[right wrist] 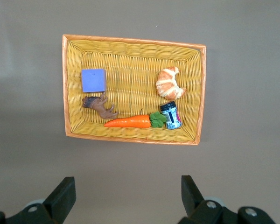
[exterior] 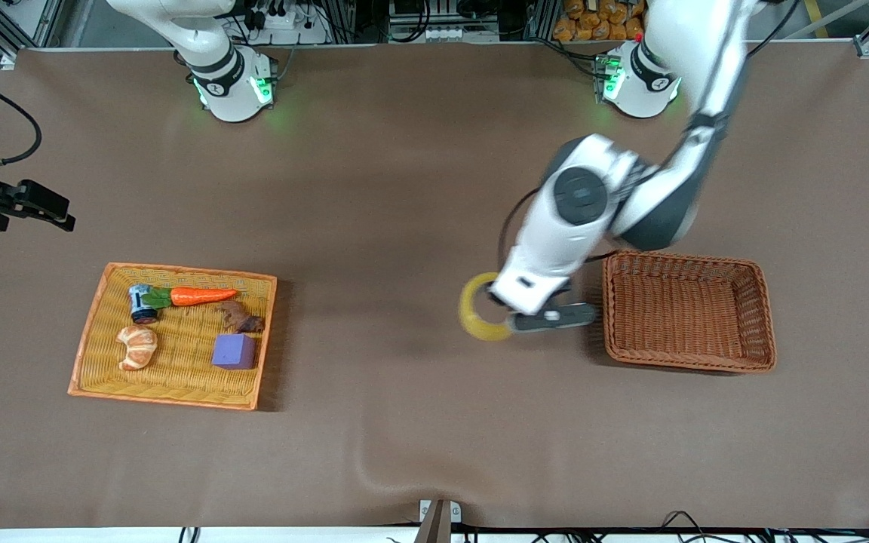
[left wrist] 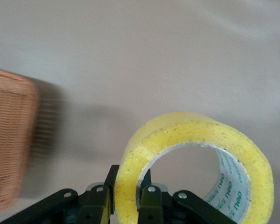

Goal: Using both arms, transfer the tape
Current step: 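Carry the tape with the left gripper and lower it into the basket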

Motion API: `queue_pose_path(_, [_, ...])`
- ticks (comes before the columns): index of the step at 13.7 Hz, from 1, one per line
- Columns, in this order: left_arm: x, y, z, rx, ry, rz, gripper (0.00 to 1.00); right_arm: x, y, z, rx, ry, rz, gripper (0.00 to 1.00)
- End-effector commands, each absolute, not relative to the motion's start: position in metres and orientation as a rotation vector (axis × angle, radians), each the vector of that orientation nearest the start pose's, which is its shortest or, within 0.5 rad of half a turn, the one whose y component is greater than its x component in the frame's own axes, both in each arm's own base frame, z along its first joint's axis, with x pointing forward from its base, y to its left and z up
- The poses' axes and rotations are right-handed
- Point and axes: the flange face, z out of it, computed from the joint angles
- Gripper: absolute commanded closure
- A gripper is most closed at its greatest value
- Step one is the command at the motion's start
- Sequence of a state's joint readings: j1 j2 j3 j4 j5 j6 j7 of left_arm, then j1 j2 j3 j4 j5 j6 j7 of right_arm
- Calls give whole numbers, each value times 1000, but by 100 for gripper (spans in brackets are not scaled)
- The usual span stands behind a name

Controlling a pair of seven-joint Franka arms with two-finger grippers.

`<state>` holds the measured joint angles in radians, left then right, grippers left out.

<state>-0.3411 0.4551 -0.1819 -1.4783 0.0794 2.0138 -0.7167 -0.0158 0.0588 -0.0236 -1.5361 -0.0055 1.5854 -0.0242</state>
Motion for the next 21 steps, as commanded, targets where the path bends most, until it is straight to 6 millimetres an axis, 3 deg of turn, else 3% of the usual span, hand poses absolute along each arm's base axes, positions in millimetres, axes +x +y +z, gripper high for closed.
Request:
queue_pose_path(1, [624,-247,428,-3116,-363,-26,100,571,-36,610,-3157,36,-13,0])
queue_pose_path(4, [639,-129,393,-3093,-370,70,100,572,-36,610,-3157,33,-11,0])
queue_pose_path(8, [628,-38,333,-3102,-337,122,100,574,-37,610,-3157,35,-40,0])
queue_pose_path(12, [605,0,275,-3119,-268,128,100,574,-35,611,-3163,47,-42,0])
queue_pose_path(14, [605,47,254,-3143,-193,124,100,574,-42,609,-3152,74,-38,0])
queue_pose_path(15, [602,58,243,-3153,-126,149,100,574,-50,607,-3124,104,-33,0])
queue_pose_path(17, [602,63,229,-3163,-82,176,99,574,-47,609,-3088,120,-42,0])
queue_pose_path(18, [602,64,228,-3165,-87,179,87,574,-44,608,-3090,110,-35,0])
queue_pose_path(19, [602,64,228,-3165,-75,181,56,574,-40,605,-3091,99,-23,0])
queue_pose_path(20, [602,65,230,-3165,-68,176,1,574,-38,605,-3093,94,-20,0])
queue_pose_path(21, [605,65,235,-3164,-64,162,0,575,-38,606,-3093,94,-25,0])
